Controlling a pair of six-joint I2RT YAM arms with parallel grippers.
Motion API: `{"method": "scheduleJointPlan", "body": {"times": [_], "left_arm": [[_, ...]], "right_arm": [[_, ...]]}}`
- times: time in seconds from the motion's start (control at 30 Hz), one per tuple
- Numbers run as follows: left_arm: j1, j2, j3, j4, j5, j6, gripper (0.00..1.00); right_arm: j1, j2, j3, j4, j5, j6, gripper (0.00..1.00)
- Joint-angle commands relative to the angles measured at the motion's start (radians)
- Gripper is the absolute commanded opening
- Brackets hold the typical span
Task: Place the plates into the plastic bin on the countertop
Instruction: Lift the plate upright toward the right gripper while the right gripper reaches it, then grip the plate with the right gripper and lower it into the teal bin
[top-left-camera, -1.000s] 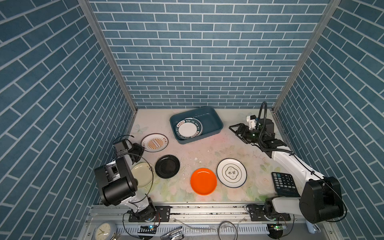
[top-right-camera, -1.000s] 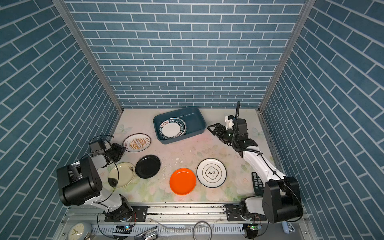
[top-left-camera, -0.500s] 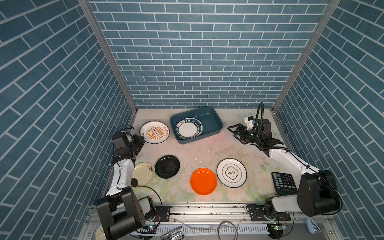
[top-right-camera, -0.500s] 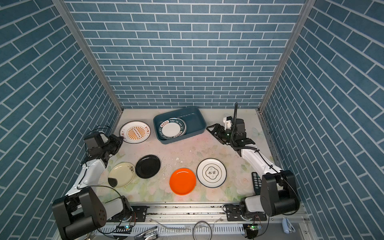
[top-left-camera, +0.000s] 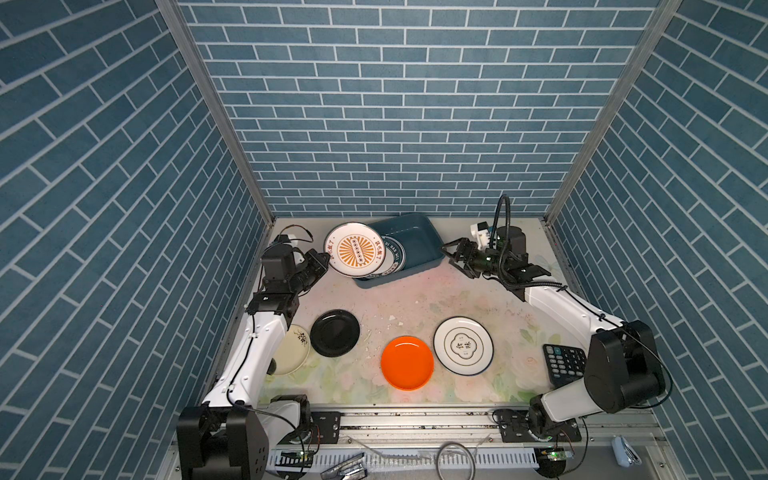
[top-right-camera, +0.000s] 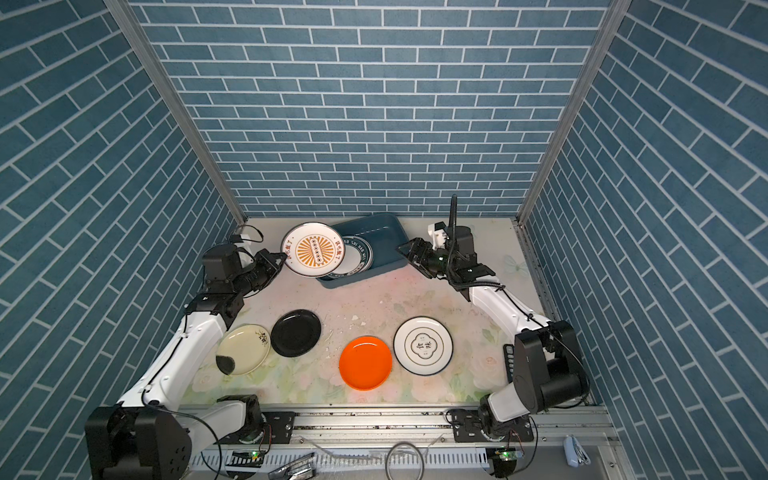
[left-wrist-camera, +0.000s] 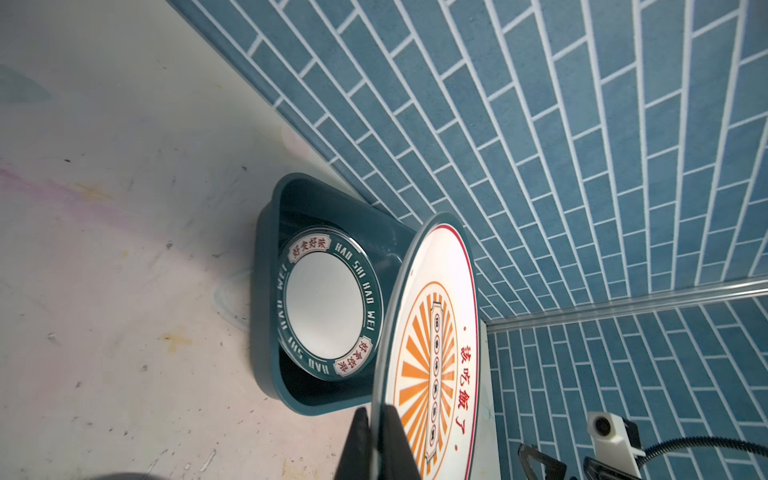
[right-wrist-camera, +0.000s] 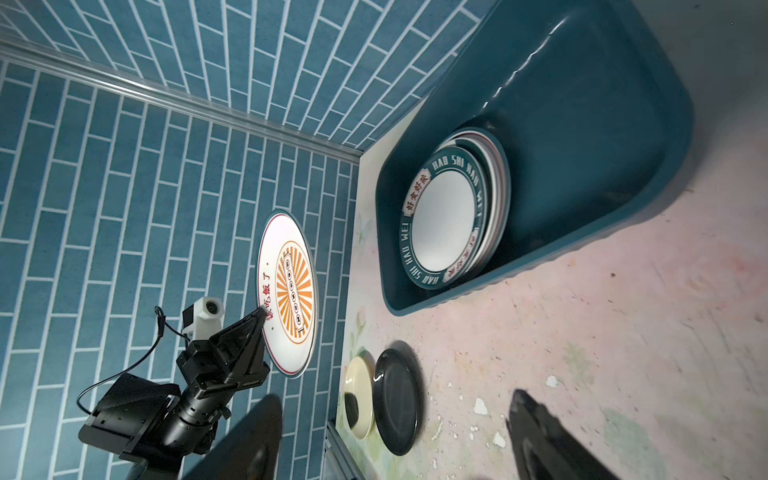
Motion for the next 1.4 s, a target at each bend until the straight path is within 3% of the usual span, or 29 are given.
{"method": "scheduleJointPlan", "body": {"times": [0.0, 0.4, 0.87, 1.03, 1.27, 1.3, 1.33, 1.37], "left_arm": [[-0.022, 0.021, 0.032, 0.111, 0.046, -0.030, 0.00], [-0.181, 0.109, 0.067, 0.166, 0.045, -0.043, 0.00], [-0.198, 0.211, 0.087, 0.218, 0.107, -0.062, 0.00], [-0.198, 0.224, 0.080, 0.220, 0.116, -0.062, 0.00], [-0.198, 0.216, 0.060, 0.190, 0.121, -0.052, 0.00], [-0.198, 0.216, 0.060, 0.175, 0.120, -0.045, 0.03], [-0.198, 0.211, 0.060, 0.156, 0.114, -0.037, 0.20], [-0.198, 0.206, 0.061, 0.132, 0.104, -0.026, 0.43]], "right_arm": [[0.039, 0.029, 0.049, 0.028, -0.016, 0.019, 0.85], [0.108, 0.130, 0.147, 0.022, -0.030, 0.026, 0.75], [0.123, 0.208, 0.169, 0.037, -0.032, 0.048, 0.41], [0.125, 0.235, 0.190, 0.035, -0.029, 0.048, 0.20], [0.125, 0.272, 0.222, 0.026, -0.013, 0.054, 0.00], [0.124, 0.275, 0.225, 0.022, -0.007, 0.055, 0.00], [0.124, 0.280, 0.232, 0.014, 0.002, 0.053, 0.00], [0.125, 0.284, 0.239, 0.006, 0.012, 0.049, 0.00]]}}
